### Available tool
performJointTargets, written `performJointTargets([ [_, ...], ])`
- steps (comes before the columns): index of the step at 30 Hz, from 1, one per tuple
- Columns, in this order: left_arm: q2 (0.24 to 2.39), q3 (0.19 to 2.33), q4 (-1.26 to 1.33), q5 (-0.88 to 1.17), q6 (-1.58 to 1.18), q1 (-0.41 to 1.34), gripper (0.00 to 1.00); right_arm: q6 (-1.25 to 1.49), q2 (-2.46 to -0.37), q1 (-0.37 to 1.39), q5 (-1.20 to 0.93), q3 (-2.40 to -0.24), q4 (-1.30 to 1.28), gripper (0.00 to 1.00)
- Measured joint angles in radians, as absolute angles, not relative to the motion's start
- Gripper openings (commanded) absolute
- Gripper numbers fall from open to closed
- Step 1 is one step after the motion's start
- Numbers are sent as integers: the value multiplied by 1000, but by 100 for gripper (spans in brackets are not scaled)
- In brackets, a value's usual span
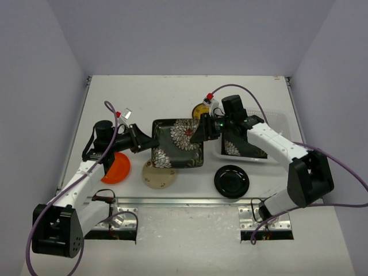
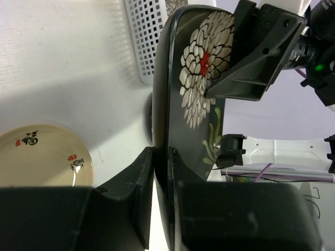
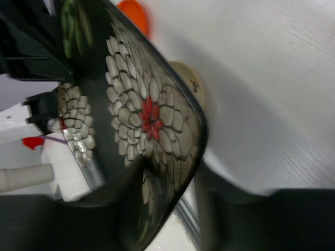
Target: Place the plates into the plastic bin on the countertop
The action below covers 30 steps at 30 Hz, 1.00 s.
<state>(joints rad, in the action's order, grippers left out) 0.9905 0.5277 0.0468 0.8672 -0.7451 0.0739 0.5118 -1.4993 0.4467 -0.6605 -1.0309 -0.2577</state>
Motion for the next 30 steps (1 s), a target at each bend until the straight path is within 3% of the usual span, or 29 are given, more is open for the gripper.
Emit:
performJointTargets([
  [1, 985, 520, 48, 865, -750, 75, 19, 520, -1500, 447, -687, -1026, -237, 0],
  [2, 981, 512, 47, 859, -748, 75, 48, 542, -1499, 445, -720, -1021, -219, 0],
  [4, 977, 501, 65, 859, -758, 78, 85, 567, -1495, 436, -747, -1013, -192, 0],
  [5, 970, 502, 63, 863, -758, 84, 95, 569, -1494, 432, -743, -1003, -188, 0],
  [6, 961, 505, 55, 861, -753, 88, 99, 567, -1491, 428, -735, -992, -189, 0],
  [10, 912, 577, -97, 776, -655, 93, 100, 536, -1457, 357, -712, -950, -292, 0],
  [19, 764, 731, -379, 552, -390, 99, 100, 419, -1333, -105, -608, -1006, -548, 0],
  [30, 786, 691, -436, 516, -344, 137, 100, 253, -1379, -259, -352, -1200, -747, 0],
])
